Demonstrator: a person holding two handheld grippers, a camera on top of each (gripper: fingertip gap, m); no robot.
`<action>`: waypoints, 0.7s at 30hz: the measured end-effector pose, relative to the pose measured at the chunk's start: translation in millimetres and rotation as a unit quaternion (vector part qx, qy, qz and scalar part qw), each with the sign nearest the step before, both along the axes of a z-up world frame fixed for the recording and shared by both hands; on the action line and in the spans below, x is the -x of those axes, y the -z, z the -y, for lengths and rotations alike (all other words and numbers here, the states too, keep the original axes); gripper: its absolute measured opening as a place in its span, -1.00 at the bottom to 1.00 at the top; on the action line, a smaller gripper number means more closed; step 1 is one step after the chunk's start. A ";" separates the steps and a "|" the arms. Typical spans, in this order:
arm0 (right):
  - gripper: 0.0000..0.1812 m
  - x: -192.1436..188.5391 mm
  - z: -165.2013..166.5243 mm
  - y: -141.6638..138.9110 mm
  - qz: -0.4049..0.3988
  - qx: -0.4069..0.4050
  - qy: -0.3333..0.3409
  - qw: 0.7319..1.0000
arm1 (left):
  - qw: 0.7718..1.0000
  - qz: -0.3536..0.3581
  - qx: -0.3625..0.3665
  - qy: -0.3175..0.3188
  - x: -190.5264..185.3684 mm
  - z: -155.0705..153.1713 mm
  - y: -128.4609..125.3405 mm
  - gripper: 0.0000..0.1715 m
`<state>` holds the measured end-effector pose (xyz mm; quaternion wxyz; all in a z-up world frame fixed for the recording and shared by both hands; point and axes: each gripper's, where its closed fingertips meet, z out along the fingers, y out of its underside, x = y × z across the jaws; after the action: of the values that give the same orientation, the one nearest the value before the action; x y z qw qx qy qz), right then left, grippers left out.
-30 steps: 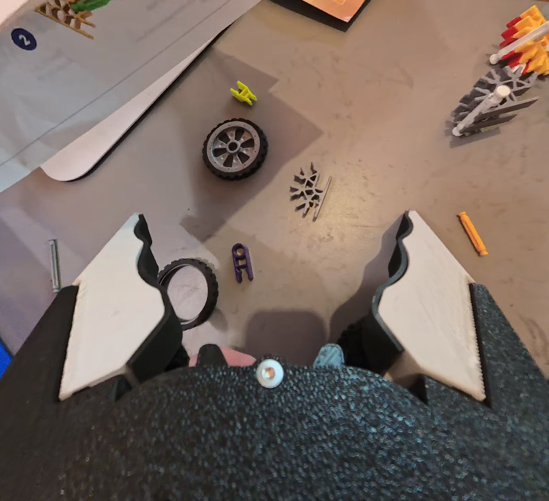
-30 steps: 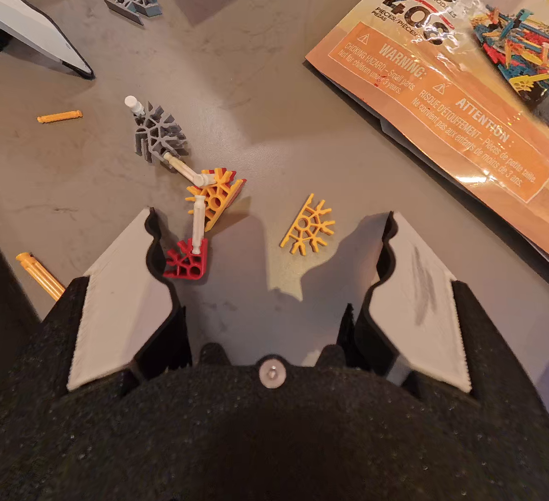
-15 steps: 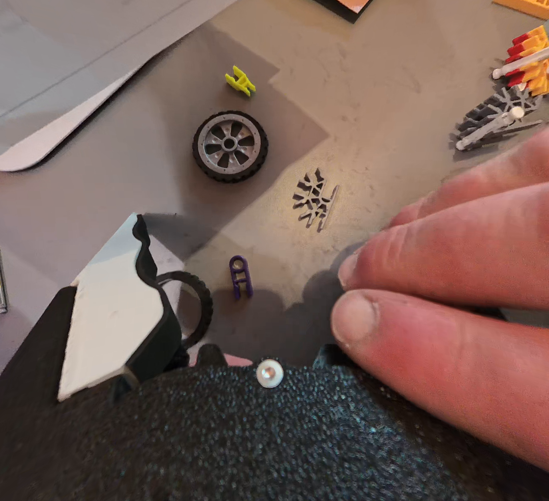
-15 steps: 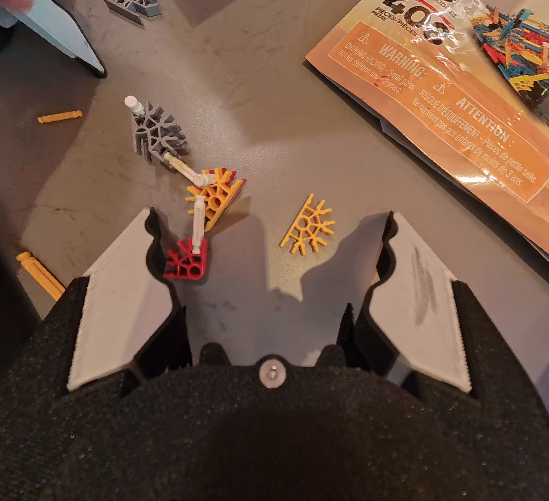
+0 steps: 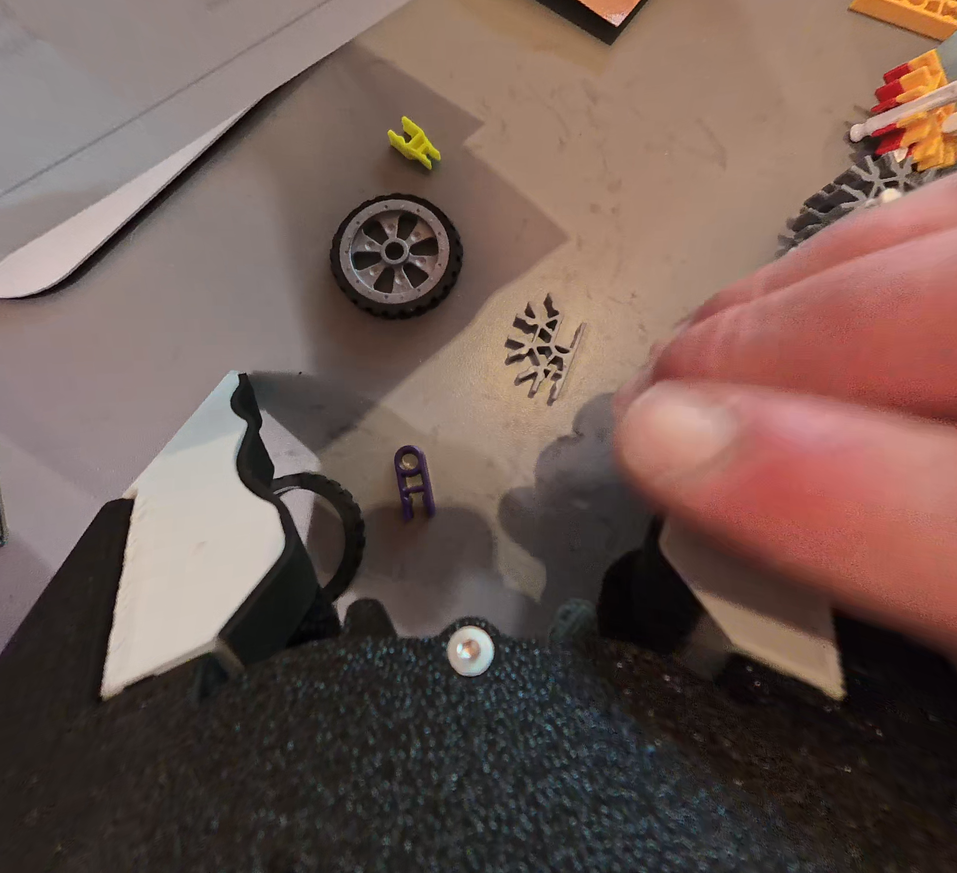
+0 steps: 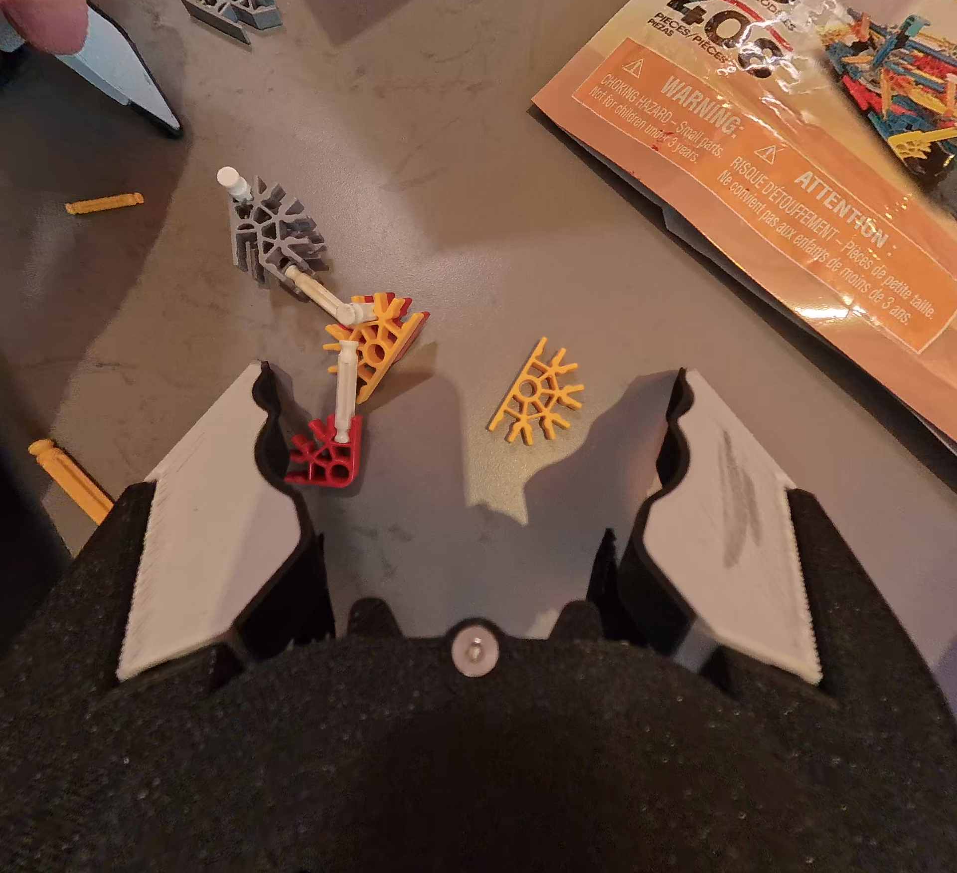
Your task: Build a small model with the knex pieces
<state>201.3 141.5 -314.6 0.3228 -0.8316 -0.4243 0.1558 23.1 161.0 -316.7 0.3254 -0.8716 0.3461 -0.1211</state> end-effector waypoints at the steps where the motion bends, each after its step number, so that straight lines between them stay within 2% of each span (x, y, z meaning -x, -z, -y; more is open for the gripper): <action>1: 0.59 0.0 0.0 0.0 0.000 0.000 0.000 1.000 | 1.000 0.000 0.000 0.000 0.0 -0.1 0.0 0.83; 21: 0.59 -0.2 -0.4 0.0 0.000 0.000 0.000 1.000 | 1.000 0.000 0.000 0.000 0.2 0.0 0.1 0.84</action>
<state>201.5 141.9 -314.6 0.3228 -0.8315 -0.4244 0.1558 22.9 161.0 -316.8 0.3252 -0.8716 0.3461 -0.1214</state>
